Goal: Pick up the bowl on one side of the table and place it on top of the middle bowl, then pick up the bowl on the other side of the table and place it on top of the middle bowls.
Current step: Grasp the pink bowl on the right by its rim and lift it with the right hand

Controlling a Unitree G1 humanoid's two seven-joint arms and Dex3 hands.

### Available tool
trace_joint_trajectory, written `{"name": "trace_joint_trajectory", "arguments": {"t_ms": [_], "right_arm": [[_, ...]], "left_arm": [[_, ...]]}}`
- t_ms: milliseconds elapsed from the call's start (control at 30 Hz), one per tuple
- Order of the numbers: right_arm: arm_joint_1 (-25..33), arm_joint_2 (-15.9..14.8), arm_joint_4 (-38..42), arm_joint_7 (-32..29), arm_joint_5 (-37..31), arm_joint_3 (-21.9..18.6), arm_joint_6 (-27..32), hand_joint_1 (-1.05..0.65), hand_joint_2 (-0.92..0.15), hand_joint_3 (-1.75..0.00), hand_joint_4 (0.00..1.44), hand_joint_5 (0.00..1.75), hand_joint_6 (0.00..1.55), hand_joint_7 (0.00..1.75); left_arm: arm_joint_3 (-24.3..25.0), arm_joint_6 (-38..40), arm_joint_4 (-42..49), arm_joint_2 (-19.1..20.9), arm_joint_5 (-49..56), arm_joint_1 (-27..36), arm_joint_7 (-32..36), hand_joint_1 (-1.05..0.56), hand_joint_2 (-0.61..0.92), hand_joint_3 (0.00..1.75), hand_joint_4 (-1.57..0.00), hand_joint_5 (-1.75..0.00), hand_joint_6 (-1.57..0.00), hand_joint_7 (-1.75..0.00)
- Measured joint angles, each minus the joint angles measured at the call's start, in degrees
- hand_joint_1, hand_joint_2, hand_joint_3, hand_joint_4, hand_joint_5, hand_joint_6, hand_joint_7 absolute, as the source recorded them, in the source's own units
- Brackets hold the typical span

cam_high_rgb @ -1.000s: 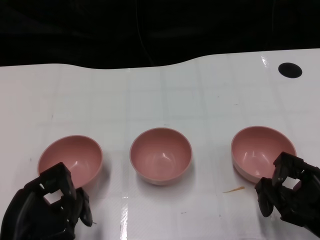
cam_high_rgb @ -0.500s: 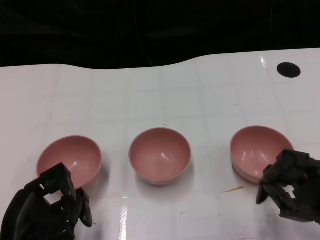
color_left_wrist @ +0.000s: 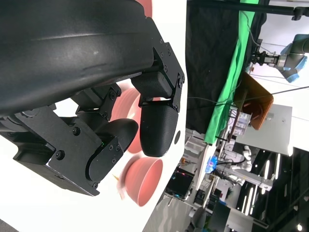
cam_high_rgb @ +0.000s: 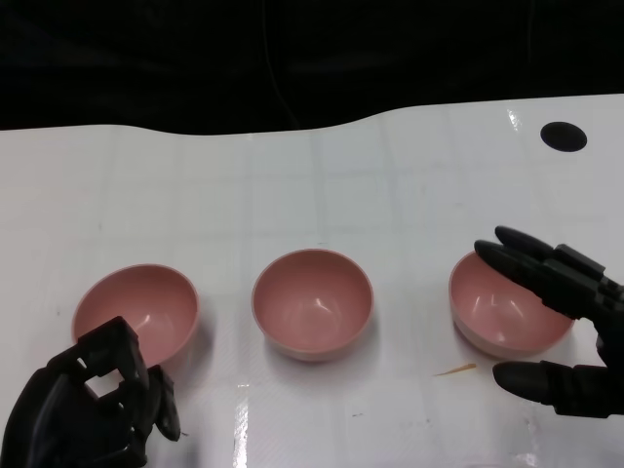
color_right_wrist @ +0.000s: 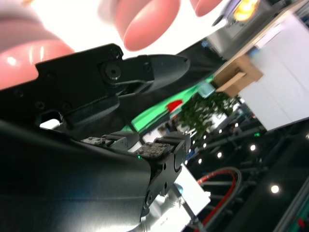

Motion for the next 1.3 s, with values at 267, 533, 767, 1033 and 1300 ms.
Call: {"name": "trace_joint_trajectory", "arguments": {"t_ms": [267,533,767,1033,1300], "right_arm": [[-0.4,-6.1,-4.9,-14.9,-21.9,1.1,11.0,-1.04,-0.92,-0.23,0.22,0.02,0.25,0.01],[-1.1,-11.5,-5.3,-17.9,-29.2,9.1,23.8,-1.05,-0.92,-0.20,0.26,0.04,0.28,0.02],[-1.5,-14.5,-6.0,-17.4,-30.0,14.8,30.7,-1.04,-0.92,-0.20,0.28,0.04,0.30,0.02],[-2.4,-17.0,-5.6,-17.3,-30.3,19.8,35.3,-1.03,-0.92,-0.17,0.32,0.04,0.32,0.02],[-6.7,-17.6,0.4,-20.4,-30.6,24.6,37.6,-0.96,-0.92,-0.12,0.39,0.05,0.39,0.04]], "left_arm": [[0.0,0.2,-0.2,0.2,-0.1,0.2,0.0,-0.06,0.47,1.37,-0.87,-1.75,-0.75,-1.75],[0.0,0.3,-0.9,0.1,-0.1,0.3,0.0,-0.07,0.48,1.35,-0.88,-1.75,-0.75,-1.75],[0.0,0.0,0.0,0.1,-0.2,0.0,-1.0,-0.07,0.48,1.38,-0.88,-1.75,-0.75,-1.75],[0.0,-0.4,0.1,0.1,-0.2,-0.1,-1.1,-0.08,0.45,1.39,-0.89,-1.75,-0.76,-1.75],[0.0,0.3,-0.2,0.1,-0.1,-0.1,-0.5,-0.05,0.47,1.39,-0.89,-1.75,-0.75,-1.75]]}}
